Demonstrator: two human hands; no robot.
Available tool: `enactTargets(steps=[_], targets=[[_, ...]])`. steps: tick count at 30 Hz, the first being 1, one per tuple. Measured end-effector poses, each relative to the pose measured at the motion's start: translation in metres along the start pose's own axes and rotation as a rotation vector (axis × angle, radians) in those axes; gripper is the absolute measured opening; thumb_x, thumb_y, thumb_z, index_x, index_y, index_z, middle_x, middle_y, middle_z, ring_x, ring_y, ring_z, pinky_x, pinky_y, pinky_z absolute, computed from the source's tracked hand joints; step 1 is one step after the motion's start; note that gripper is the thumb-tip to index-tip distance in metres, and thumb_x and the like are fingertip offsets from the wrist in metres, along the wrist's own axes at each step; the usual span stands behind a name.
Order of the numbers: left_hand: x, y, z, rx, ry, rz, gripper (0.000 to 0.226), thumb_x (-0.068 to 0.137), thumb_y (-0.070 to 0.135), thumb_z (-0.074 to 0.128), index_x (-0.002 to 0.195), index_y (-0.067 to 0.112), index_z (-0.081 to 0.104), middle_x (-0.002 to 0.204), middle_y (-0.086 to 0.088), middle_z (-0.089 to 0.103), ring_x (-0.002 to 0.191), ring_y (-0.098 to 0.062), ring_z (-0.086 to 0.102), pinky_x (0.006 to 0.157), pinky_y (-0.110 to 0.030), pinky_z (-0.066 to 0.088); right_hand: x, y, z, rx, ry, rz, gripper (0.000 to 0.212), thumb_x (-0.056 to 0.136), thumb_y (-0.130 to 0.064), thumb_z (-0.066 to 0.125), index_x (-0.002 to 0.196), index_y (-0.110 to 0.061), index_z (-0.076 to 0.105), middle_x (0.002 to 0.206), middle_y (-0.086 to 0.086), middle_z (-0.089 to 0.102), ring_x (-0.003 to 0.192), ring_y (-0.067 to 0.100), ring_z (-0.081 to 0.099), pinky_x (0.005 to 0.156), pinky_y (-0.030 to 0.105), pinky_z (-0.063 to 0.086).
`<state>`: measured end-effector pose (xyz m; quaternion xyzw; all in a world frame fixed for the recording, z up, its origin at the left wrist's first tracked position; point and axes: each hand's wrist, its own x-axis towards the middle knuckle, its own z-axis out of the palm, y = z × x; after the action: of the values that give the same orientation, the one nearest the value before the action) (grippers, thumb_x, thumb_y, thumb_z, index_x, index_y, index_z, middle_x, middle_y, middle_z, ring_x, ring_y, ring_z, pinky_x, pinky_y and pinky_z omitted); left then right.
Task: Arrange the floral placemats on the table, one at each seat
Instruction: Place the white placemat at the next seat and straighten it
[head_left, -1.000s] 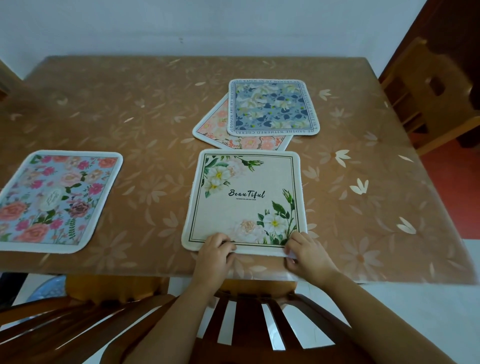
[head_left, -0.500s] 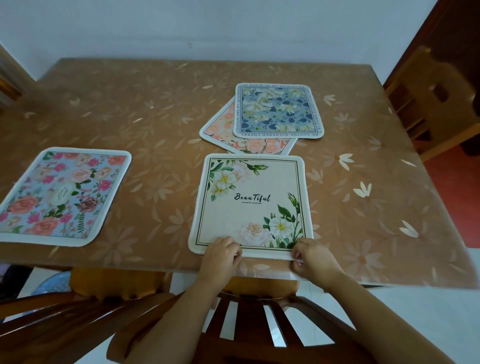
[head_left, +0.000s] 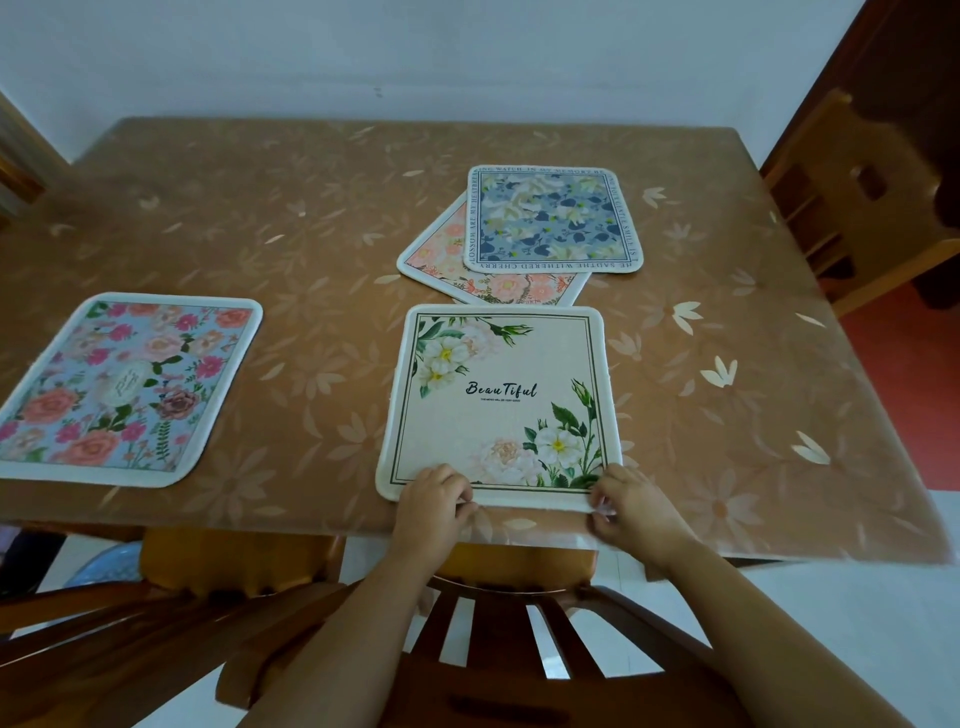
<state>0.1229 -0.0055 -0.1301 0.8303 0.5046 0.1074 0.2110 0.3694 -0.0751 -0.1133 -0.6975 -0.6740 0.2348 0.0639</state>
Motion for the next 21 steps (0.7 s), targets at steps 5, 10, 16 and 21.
enactTargets(steps=[5, 10, 16, 21], targets=[[0.0002, 0.0001, 0.0008, 0.000, 0.013, 0.003, 0.009, 0.081, 0.020, 0.065, 0.081, 0.012, 0.061, 0.089, -0.002, 0.058, 0.086, -0.018, 0.049, 0.073, -0.030, 0.036, -0.0010, -0.0016, 0.0008, 0.006, 0.006, 0.010, 0.012, 0.079, -0.017, 0.059, 0.089, -0.011, 0.060, 0.102, 0.004, 0.055, 0.099, 0.019, 0.048, 0.084, 0.031, 0.044], [-0.0001, -0.0006, 0.0017, 0.009, 0.013, 0.002, 0.009, 0.082, 0.021, 0.064, 0.083, 0.012, 0.061, 0.090, -0.002, 0.058, 0.087, -0.018, 0.049, 0.074, -0.030, 0.038, -0.0009, -0.0002, 0.0033, -0.048, 0.011, -0.009, 0.014, 0.079, -0.016, 0.058, 0.092, -0.011, 0.060, 0.105, 0.006, 0.054, 0.101, 0.020, 0.047, 0.082, 0.029, 0.043], [-0.0002, -0.0007, 0.0017, 0.016, 0.005, 0.002, 0.010, 0.083, 0.021, 0.063, 0.084, 0.012, 0.061, 0.092, -0.003, 0.058, 0.088, -0.020, 0.049, 0.074, -0.031, 0.037, 0.0000, 0.0022, 0.0072, -0.089, 0.032, -0.021, 0.014, 0.078, -0.017, 0.058, 0.090, -0.011, 0.060, 0.105, 0.006, 0.054, 0.101, 0.022, 0.047, 0.080, 0.031, 0.040], [-0.0005, -0.0010, 0.0021, 0.020, 0.014, -0.007, 0.009, 0.083, 0.022, 0.062, 0.085, 0.013, 0.061, 0.094, -0.001, 0.057, 0.090, -0.018, 0.049, 0.076, -0.031, 0.035, 0.0004, 0.0029, 0.0077, -0.083, 0.064, -0.017, 0.012, 0.077, -0.017, 0.059, 0.087, -0.011, 0.060, 0.103, 0.006, 0.055, 0.100, 0.022, 0.047, 0.080, 0.031, 0.039]])
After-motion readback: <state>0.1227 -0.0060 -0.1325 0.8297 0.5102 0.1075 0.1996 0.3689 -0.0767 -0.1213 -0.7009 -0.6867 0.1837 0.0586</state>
